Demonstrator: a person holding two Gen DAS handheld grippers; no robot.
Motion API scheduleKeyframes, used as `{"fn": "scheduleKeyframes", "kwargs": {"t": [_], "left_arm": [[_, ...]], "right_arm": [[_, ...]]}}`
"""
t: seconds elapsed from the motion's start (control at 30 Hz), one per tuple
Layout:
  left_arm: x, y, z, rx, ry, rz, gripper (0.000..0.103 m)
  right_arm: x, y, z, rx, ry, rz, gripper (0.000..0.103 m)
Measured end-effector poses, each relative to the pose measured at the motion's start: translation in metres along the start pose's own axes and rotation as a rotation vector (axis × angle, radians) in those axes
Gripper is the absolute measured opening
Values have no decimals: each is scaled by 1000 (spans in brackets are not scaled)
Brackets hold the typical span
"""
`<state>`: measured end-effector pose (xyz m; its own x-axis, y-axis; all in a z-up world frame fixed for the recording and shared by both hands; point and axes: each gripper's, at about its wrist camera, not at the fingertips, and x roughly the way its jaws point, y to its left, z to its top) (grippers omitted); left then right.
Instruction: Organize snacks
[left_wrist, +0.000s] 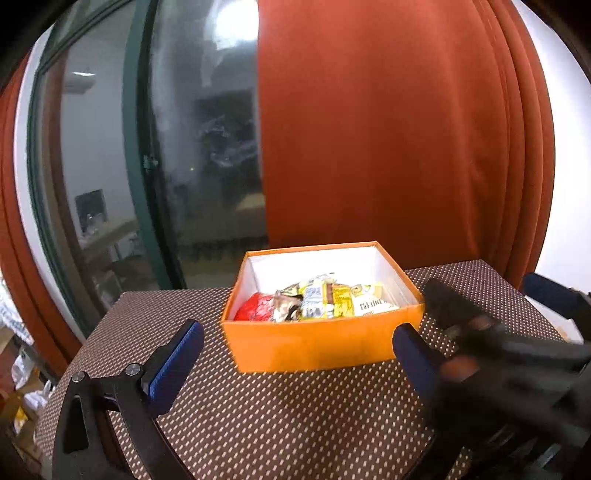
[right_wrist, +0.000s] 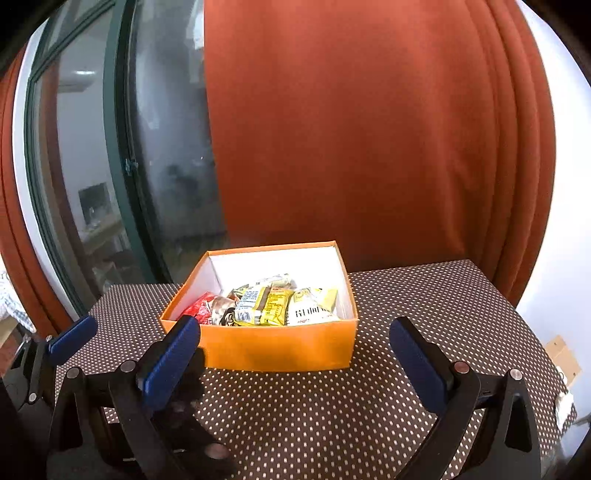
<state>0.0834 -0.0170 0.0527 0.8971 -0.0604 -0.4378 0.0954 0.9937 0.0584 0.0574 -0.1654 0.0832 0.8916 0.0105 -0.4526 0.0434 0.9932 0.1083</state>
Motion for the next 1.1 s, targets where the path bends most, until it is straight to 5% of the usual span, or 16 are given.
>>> {"fn": "scheduleKeyframes", "kwargs": {"t": [0.4, 0.83, 1.1], "left_arm": [[-66, 29, -35, -78, -47, 52, 103], [-76, 33, -52, -92, -78, 62, 103], [-63, 28, -54, -108, -71, 60, 103]], "right_arm": [[-65, -10, -34, -34, -58, -12, 103], [-82, -11, -49, -26, -108, 12, 103], [-78, -19, -55, -43, -117, -47, 103]]}}
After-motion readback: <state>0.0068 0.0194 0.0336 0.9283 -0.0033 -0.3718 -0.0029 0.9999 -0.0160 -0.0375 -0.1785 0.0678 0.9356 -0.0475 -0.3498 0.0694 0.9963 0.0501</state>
